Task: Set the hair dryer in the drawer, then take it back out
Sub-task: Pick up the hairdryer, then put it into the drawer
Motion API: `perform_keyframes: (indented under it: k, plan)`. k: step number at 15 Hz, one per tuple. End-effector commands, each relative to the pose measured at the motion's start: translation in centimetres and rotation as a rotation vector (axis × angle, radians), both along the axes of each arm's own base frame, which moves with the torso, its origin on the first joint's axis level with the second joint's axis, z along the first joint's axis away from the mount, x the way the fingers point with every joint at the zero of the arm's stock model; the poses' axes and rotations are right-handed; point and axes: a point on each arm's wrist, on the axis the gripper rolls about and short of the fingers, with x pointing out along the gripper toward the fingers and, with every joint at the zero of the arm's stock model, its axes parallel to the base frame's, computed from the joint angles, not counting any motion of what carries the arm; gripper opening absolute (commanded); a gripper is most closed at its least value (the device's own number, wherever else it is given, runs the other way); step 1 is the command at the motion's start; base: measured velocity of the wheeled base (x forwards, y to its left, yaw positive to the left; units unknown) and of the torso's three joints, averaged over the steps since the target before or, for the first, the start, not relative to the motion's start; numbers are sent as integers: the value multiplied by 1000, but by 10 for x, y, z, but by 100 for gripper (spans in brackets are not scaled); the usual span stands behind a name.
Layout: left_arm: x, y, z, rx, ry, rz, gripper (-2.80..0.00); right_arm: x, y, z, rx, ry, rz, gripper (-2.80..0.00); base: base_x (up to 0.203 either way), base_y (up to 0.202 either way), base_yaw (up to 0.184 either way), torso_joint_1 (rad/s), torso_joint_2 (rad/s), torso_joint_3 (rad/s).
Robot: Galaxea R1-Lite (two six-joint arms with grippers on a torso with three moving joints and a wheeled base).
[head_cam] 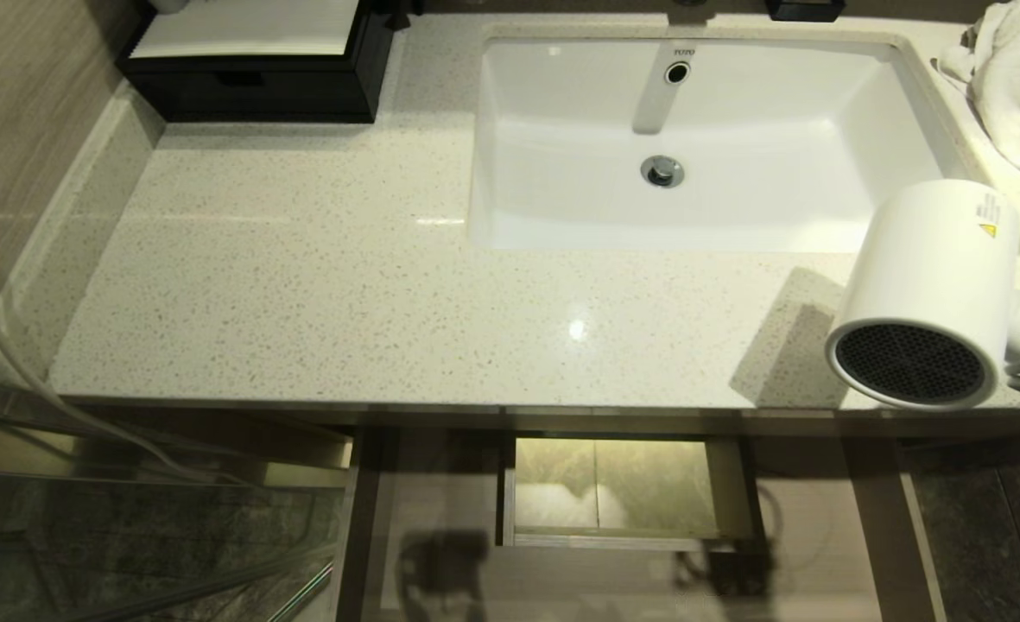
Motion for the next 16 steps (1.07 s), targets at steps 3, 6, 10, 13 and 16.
perform_keyframes:
  k: [3, 6, 10, 13, 16]
  plan:
    - [0, 0, 0, -1, 0, 1, -280, -37, -5, -10, 31, -39, -95, -280, 0, 0, 0, 0, 0, 0]
    - [0, 0, 0, -1, 0, -1, -280, -55, -5, -14, 68, -68, -137, -280, 0, 0, 0, 0, 0, 0]
    - [0, 0, 0, -1, 0, 1, -280, -60, -10, -15, -49, -99, -383, -280, 0, 0, 0, 0, 0, 0]
    - [0, 0, 0, -1, 0, 0, -280, -60, -11, -13, -56, -109, -409, -280, 0, 0, 0, 0, 0, 0]
    - [0, 0, 0, -1, 0, 1, -280, -60, -11, -11, -49, -116, -416, -280, 0, 0, 0, 0, 0, 0]
